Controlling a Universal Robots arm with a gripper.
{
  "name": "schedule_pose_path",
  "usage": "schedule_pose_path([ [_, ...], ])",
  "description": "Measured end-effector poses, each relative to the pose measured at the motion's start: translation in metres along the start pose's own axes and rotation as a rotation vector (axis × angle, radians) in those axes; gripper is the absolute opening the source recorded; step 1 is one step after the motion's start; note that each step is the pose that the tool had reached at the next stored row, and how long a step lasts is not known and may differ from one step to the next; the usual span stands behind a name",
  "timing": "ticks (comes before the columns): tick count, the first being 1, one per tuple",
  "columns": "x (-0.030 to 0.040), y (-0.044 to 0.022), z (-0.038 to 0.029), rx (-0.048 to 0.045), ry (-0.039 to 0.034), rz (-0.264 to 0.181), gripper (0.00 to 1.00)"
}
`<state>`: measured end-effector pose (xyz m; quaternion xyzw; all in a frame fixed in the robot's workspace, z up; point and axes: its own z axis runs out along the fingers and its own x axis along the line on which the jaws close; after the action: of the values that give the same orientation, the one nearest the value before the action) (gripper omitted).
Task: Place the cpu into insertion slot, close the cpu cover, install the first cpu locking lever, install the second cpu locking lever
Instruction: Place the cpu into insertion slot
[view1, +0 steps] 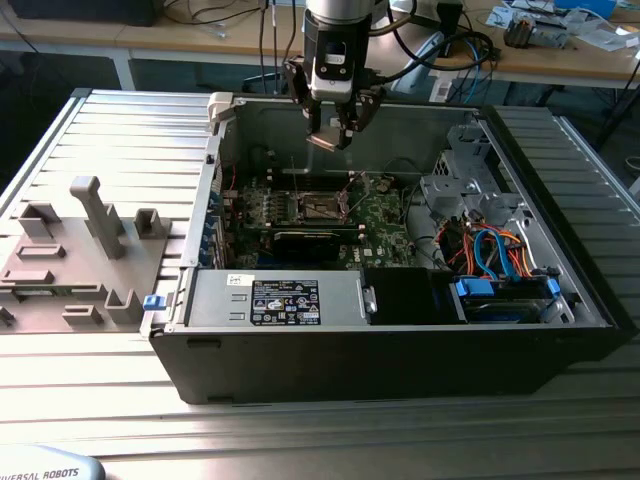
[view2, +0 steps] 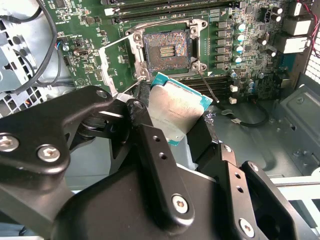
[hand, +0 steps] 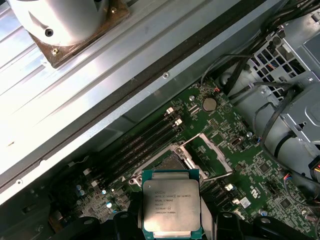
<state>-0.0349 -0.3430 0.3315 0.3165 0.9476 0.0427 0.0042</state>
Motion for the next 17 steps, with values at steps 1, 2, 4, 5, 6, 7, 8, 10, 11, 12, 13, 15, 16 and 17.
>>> schedule_pose_path([
  [1, 0.0, 0.0, 0.0, 0.0, 0.0, 0.0, 0.54],
  [2, 0.0, 0.0, 0.0, 0.0, 0.0, 0.0, 0.54],
  [4, 0.0, 0.0, 0.0, 0.0, 0.0, 0.0, 0.54],
  [5, 0.0, 0.0001, 0.0, 0.0001, 0.0, 0.0, 0.54],
  [6, 0.0001, 0.0001, 0.0, 0.0, 0.0, 0.0, 0.54],
  [7, 0.0001, 0.0, 0.0, -0.0001, 0.0, 0.0, 0.54],
  [8, 0.0001, 0.0001, 0.0, 0.0001, 0.0, 0.0, 0.54],
  [10, 0.0001, 0.0, 0.0, -0.0001, 0.0, 0.0, 0.54],
  [11, 0.0001, 0.0, 0.0, 0.0, 0.0, 0.0, 0.54],
  [12, 0.0001, 0.0001, 0.0, 0.0, 0.0, 0.001, 0.54],
  [13, 0.0, 0.0001, 0.0, 0.0002, -0.0002, 0.002, 0.54],
  [15, 0.0001, 0.0001, 0.0001, -0.0002, -0.0007, 0.009, 0.54],
  [16, 0.0, 0.0001, 0.0001, -0.0001, -0.0009, 0.011, 0.54],
  [17, 0.0001, 0.0, 0.0002, -0.0002, -0.0011, 0.013, 0.54],
])
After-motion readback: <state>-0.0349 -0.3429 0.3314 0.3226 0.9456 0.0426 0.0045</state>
